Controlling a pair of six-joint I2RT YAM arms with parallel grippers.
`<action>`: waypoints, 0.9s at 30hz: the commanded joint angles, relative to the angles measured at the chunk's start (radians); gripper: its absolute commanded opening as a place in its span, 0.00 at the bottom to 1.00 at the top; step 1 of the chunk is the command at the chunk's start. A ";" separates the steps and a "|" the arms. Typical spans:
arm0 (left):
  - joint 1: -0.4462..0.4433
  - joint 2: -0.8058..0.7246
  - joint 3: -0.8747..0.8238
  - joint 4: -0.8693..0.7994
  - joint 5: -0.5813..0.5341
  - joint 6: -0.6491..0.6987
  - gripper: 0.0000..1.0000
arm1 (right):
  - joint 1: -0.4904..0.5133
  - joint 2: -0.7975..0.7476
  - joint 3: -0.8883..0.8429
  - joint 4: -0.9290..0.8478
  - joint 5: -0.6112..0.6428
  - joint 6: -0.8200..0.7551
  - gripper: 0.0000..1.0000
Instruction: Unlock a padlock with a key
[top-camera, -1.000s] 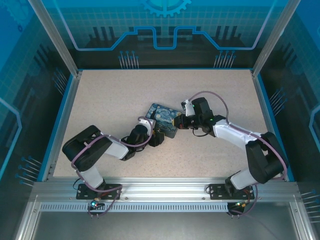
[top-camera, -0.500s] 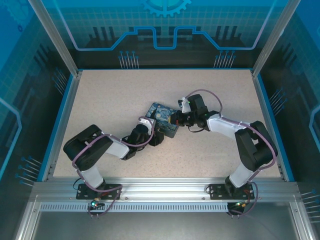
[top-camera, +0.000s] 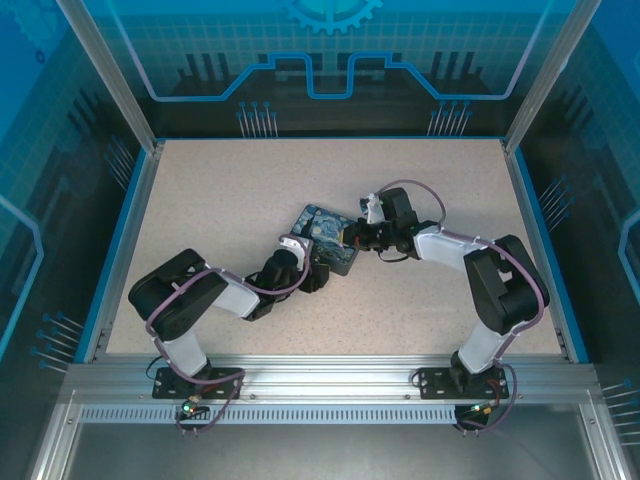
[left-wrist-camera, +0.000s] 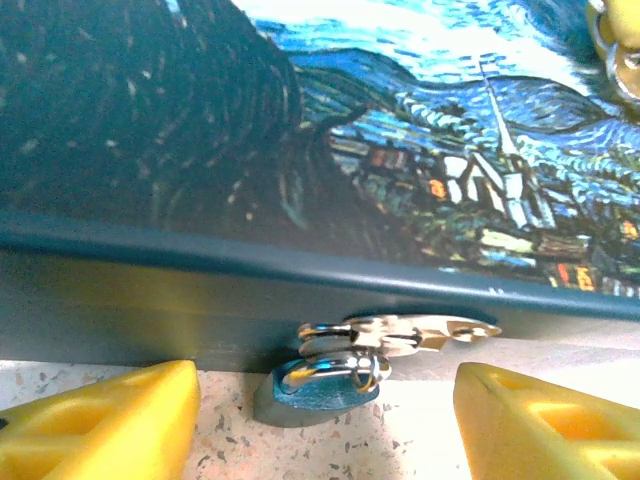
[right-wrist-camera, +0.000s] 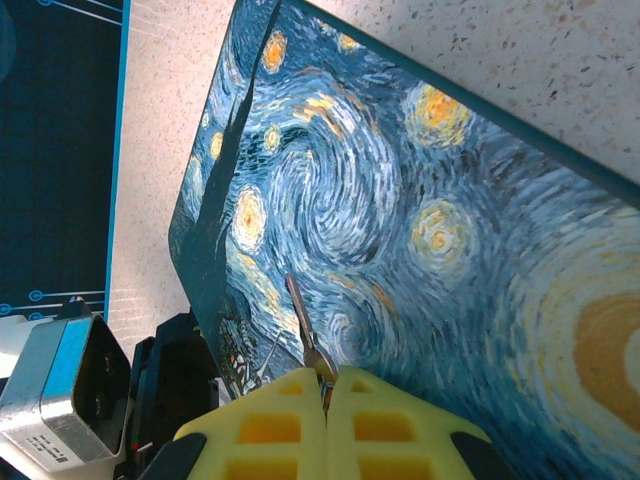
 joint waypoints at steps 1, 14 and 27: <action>-0.002 0.025 0.015 -0.001 -0.065 0.028 0.69 | -0.010 0.033 -0.018 -0.026 -0.001 0.004 0.00; -0.022 0.047 0.038 0.024 -0.128 0.082 0.47 | -0.009 0.021 -0.028 -0.022 -0.001 -0.010 0.00; -0.034 -0.049 0.088 -0.151 -0.108 0.066 0.36 | -0.009 -0.057 -0.042 0.013 0.013 -0.050 0.00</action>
